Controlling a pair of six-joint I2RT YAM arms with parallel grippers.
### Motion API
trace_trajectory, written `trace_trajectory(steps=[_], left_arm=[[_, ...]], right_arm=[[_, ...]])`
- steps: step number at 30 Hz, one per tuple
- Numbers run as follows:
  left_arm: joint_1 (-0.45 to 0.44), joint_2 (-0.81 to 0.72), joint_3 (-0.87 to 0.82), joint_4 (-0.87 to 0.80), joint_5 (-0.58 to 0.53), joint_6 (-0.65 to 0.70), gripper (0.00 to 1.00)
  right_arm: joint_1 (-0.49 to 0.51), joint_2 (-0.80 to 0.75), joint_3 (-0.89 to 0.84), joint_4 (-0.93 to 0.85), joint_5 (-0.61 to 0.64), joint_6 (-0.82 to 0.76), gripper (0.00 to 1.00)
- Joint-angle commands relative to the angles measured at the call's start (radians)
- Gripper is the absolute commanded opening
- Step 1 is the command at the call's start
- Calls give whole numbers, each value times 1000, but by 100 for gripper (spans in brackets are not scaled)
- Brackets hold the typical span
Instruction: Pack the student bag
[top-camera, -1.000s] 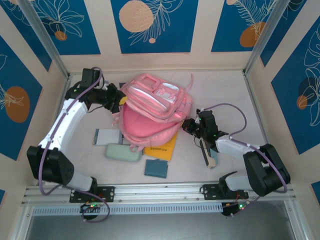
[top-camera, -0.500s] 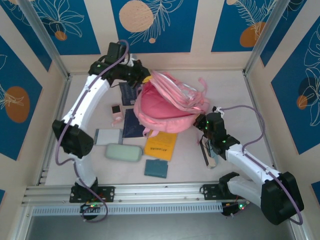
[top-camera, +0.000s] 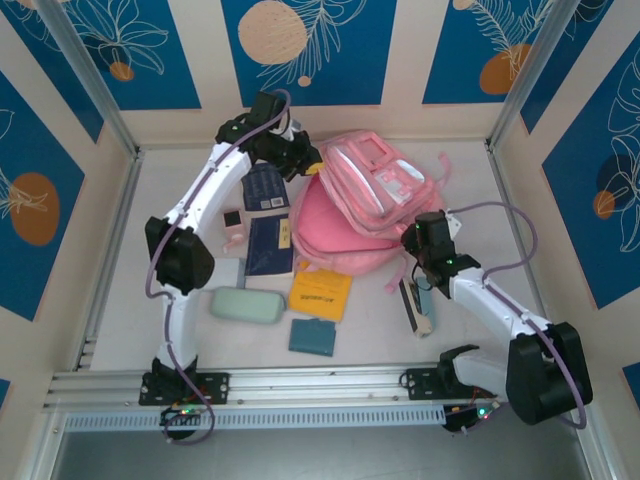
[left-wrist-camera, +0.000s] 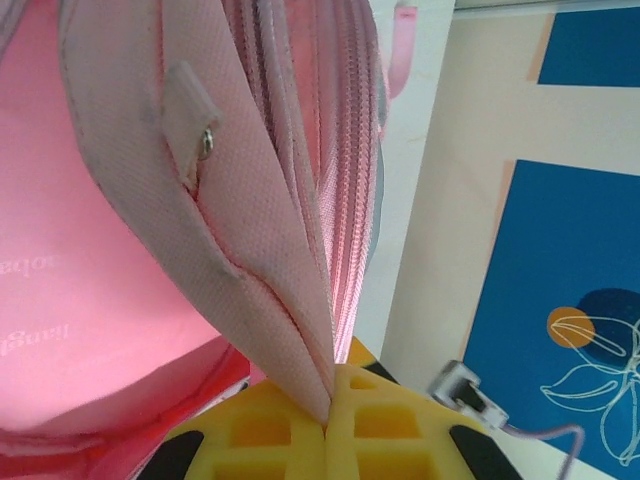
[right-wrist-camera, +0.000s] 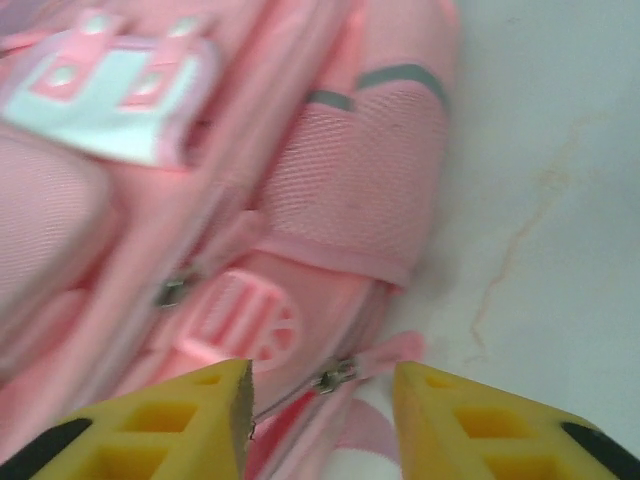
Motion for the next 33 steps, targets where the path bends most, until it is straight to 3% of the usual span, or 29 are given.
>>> trace_trajectory(steps=[1,6,9,11,18,23,26,28,29,33], left_arm=[[-18,10,31,12,17,54,0],[-21,-18,-57,35,17,67,0],[-15,-24,-62,5,-3,103,0],[-9,-27,-64,-17,-13,127,10],[0,-167,-190,-35,-77,220,62],[1,-359,-374,-30,-166,225,78],[15,-498,-528,-24,-260,174,93],[36,-584,-641,12,-271,142,96],[47,-619,-682,16,-287,151,100],[93,-638,-699,-77,-496,323,100]], right_arm=[[53,-29,55,-17,-33,-148,48],[162,6,110,83,-229,-394,68],[208,54,161,71,-298,-449,71],[223,73,178,72,-345,-458,72],[253,34,168,73,-454,-448,75],[260,-14,179,-7,-497,-469,74],[271,-31,190,-72,-442,-437,72],[279,-44,181,-86,-404,-416,70],[281,-46,180,-97,-396,-411,70],[279,-17,220,-178,-363,-395,70]])
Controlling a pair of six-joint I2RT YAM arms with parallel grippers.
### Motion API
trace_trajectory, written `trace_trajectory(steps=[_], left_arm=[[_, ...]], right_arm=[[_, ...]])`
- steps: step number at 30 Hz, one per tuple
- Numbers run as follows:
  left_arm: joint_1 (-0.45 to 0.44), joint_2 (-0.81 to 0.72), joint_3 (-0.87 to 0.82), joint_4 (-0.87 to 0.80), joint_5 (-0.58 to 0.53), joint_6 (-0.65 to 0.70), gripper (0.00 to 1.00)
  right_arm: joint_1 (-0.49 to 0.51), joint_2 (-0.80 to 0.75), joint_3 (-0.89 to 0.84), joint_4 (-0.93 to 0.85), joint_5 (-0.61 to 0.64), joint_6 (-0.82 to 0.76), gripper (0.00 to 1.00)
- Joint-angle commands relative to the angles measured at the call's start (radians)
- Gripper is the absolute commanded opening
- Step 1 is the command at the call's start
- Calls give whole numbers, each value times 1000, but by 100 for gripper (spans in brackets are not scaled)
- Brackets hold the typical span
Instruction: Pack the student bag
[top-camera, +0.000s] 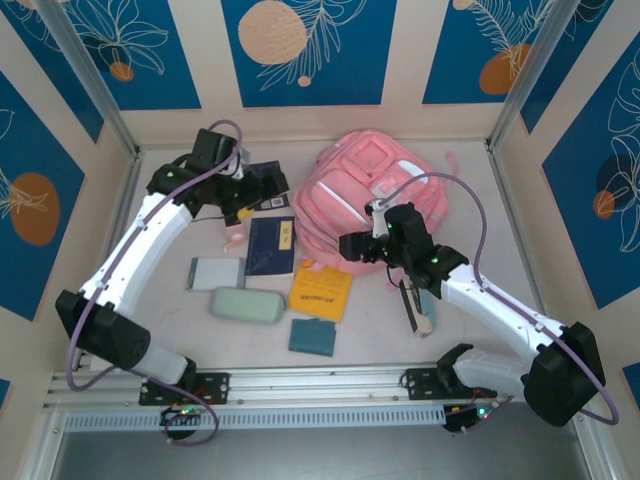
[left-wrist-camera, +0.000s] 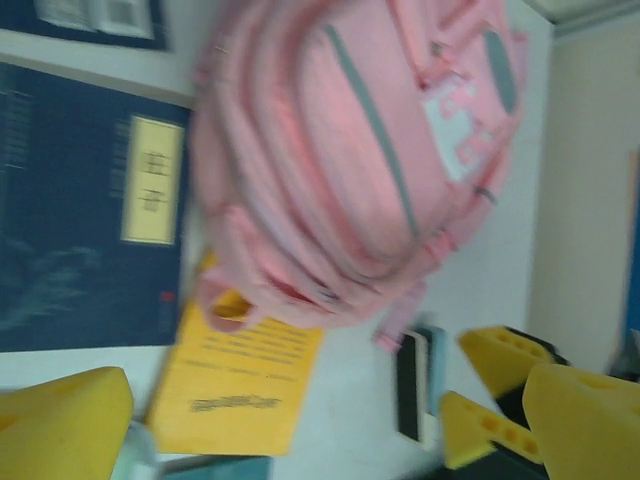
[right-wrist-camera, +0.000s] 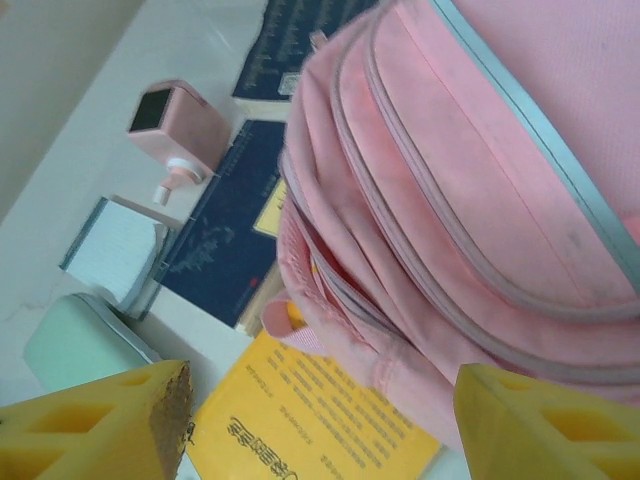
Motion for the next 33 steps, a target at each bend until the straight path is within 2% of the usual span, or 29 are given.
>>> trace_trajectory(steps=[1,5,11,16,22,26,33], left_arm=[[44,31,-34,-51,-216,156,100],[93,65,-134,34,-424,293,100],[120,263,-74,11,-497,405,99],[157,379,-31,20,-408,375,99],[174,461,-7,69,-367,343,97],[181,495,-2,97,-316,327,87],[185,501,-41,115,-290,291,59]], right_arm=[[2,20,60,-103,30,15,70],[2,68,122,-161,26,-5,72],[0,87,132,-160,16,-24,74],[-6,79,104,-138,-18,-17,75],[-7,61,73,-96,-43,-10,73],[-6,65,61,-84,-44,-18,70],[-6,85,70,-86,-38,-25,64]])
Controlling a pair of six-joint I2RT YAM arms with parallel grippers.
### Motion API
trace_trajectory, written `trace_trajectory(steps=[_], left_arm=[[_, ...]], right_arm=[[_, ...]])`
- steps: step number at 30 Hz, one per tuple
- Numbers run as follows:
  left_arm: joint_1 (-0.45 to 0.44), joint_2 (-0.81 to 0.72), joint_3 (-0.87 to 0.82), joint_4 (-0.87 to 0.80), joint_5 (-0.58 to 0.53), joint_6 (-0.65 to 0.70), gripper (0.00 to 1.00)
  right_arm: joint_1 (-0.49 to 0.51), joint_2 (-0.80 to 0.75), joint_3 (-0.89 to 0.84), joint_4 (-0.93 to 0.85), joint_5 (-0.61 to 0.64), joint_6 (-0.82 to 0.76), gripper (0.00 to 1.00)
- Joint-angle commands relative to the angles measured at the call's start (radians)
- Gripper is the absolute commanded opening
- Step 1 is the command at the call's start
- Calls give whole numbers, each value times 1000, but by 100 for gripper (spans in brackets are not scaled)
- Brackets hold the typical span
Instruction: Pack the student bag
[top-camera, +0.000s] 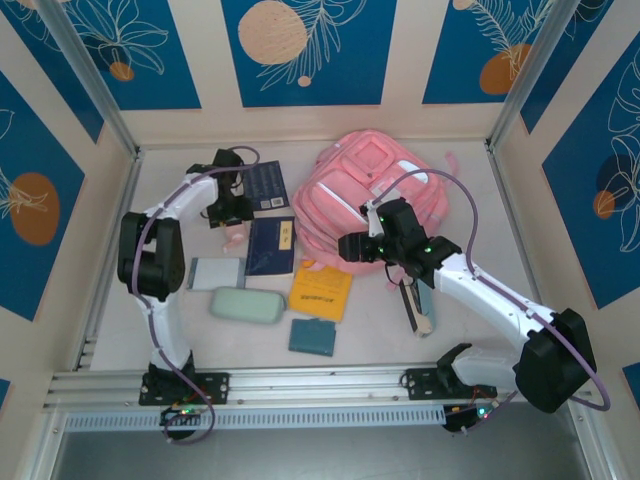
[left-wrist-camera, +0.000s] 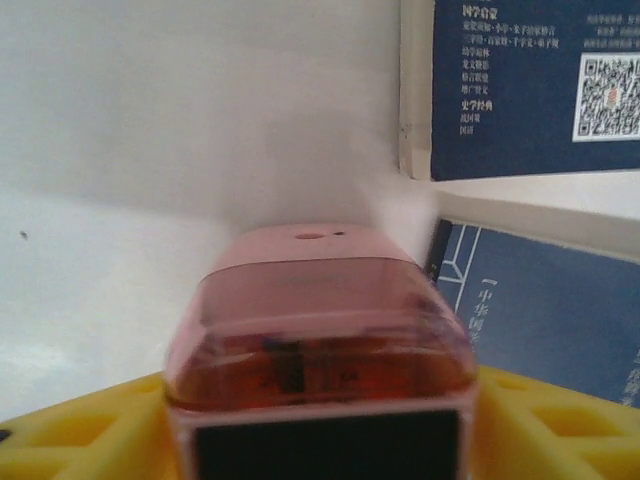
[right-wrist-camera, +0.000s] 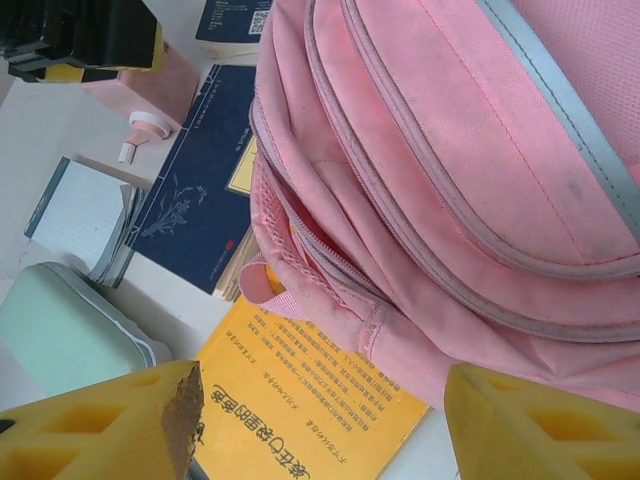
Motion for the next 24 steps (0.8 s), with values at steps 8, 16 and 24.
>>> trace_trajectory(steps=[8,16,24], left_arm=[[23,-72,-32,-18,-12,-40,39],[26,-343,-154,-17,89,-181,38],[25,-633,-359,79,220,-265,38]], right_arm=[[5,38,80,-41,-2,-23,62],[-5,216,282,-175,-92,-145,60],[14,459,489,-268,-87,-236,52]])
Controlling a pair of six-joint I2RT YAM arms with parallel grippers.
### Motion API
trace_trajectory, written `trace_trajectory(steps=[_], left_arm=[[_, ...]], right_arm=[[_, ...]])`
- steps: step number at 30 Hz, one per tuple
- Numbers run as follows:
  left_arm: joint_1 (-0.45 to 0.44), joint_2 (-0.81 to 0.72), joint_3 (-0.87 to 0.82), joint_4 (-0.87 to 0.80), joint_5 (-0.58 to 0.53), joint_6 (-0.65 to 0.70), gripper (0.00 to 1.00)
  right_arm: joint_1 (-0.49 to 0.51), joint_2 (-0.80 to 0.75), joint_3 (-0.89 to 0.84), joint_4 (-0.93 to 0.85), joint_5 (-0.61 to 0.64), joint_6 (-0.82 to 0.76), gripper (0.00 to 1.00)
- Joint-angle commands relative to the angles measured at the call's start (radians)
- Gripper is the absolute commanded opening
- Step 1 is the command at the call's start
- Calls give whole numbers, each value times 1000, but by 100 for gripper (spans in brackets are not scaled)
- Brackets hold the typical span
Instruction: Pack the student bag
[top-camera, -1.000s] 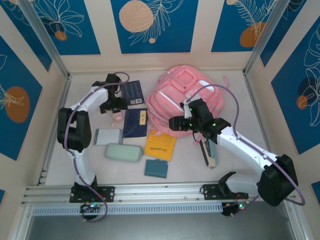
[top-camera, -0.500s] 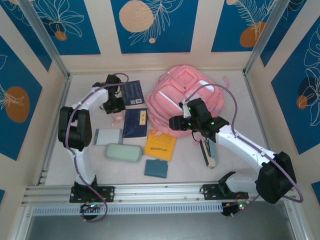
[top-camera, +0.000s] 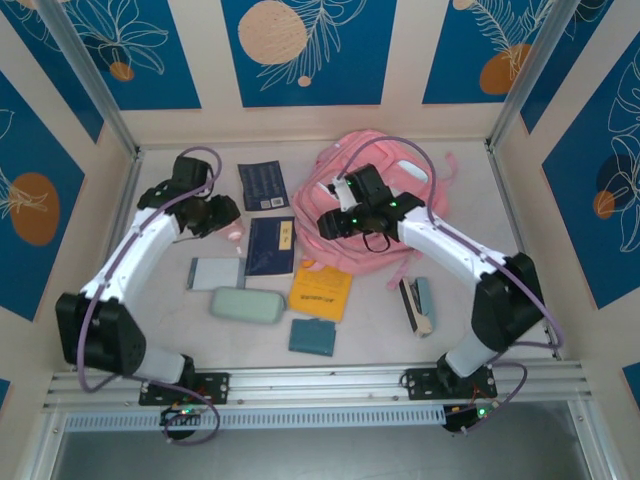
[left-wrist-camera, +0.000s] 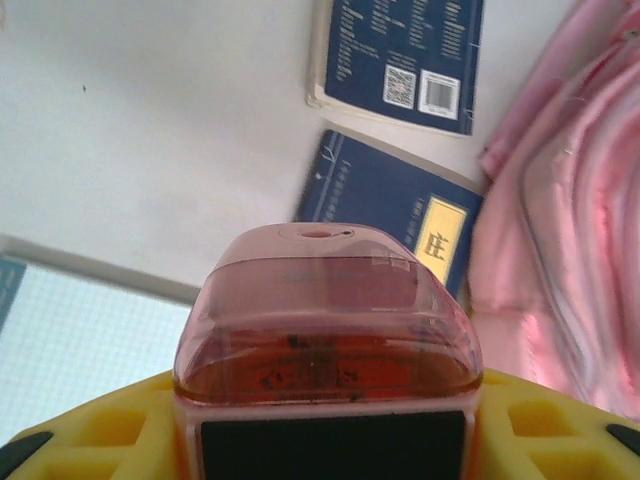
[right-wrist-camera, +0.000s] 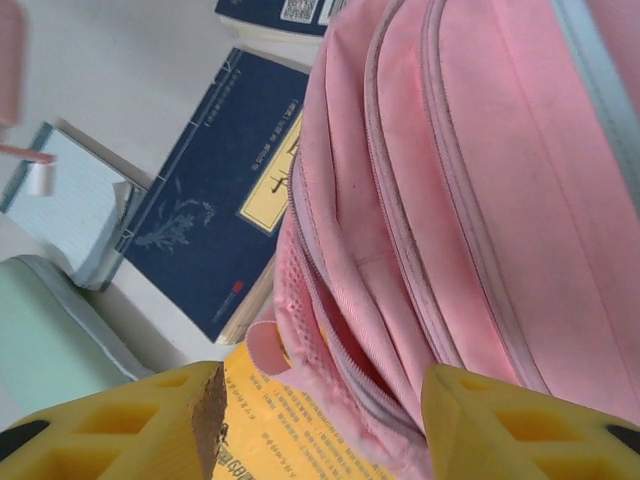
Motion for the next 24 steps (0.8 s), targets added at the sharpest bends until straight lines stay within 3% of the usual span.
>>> trace_trajectory(steps=[1,6,14,16,20,24], left_arm=[[11,-76,-66,54,71,-45,38],[10,-156,-130,115,68,-48,38],[11,-168,-156,136,88,-55,37],[10,-167,-157,136,91,-55,37],[11,-167,-163,144,101,-57,37],[10,-164,-167,150,108,-59,36]], right_arm=[[7,82,85,-80,-35,-57,51],[14,215,199,-102,-98,-24,50],[43,376,322,-167,-56,-27,44],[41,393,327,-163,-31,-25,39],[41,400,338,-158,16,-6,15],[45,376,339,-149,25,-5,13]])
